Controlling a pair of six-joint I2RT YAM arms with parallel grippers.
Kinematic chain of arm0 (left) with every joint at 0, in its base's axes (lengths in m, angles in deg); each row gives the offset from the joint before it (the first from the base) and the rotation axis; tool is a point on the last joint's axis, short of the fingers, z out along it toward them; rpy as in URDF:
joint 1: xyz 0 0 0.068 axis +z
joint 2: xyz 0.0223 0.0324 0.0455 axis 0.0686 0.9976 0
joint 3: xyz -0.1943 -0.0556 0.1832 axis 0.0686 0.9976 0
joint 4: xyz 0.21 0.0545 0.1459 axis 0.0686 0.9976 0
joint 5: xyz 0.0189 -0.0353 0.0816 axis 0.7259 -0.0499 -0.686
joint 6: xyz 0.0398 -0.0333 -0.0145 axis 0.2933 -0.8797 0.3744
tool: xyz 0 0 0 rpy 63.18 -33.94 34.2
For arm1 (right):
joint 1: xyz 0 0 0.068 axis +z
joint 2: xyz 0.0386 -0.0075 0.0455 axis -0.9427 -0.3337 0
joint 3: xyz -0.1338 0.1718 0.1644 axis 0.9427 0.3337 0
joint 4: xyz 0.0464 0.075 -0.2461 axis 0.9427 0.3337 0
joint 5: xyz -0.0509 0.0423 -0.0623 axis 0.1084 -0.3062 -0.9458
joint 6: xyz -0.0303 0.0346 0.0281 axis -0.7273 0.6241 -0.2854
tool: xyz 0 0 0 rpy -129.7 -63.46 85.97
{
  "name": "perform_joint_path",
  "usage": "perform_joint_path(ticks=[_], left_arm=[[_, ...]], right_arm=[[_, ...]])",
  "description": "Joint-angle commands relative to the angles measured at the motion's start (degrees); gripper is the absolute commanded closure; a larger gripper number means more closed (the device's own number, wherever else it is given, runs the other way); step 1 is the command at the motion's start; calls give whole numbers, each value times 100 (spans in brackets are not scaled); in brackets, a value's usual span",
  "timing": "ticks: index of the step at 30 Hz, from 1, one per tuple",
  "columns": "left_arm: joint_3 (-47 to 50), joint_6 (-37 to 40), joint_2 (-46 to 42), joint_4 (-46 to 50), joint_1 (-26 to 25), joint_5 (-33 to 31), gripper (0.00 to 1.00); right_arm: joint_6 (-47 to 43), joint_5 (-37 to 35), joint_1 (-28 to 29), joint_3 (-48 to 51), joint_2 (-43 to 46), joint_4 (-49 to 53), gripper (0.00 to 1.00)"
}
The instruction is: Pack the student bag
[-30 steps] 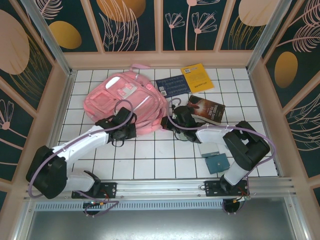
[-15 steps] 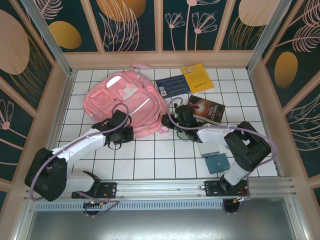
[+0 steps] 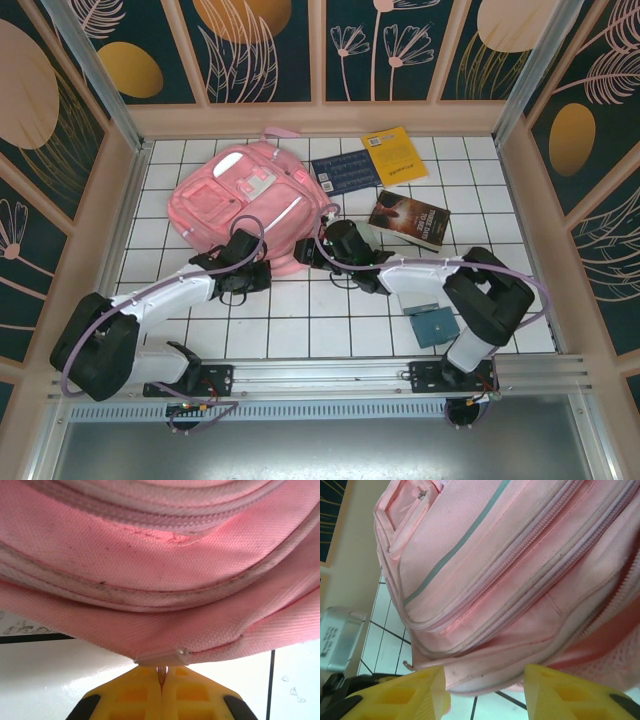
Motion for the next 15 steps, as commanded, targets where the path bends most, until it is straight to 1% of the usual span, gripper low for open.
perform_joint_path(ticks=[1,5,10,13,15], left_arm=[[85,-44,-186,-114,-54,0,100],[92,-35,-329,-118,-62,11,100],[50,-5,-399,-106,-59,16,100],[49,-5,-470,-105,-60,4,100],[48,11,-496,-114,-62,29,100]], right_arm=[[391,182,25,-298,-299,-161,55],[546,116,87,-326,-416,-224,54],[804,210,135,-415,-630,-247,54],[1050,191,193,-299,-711,-295,54],[1163,277,201,-220,-734,-500,54]])
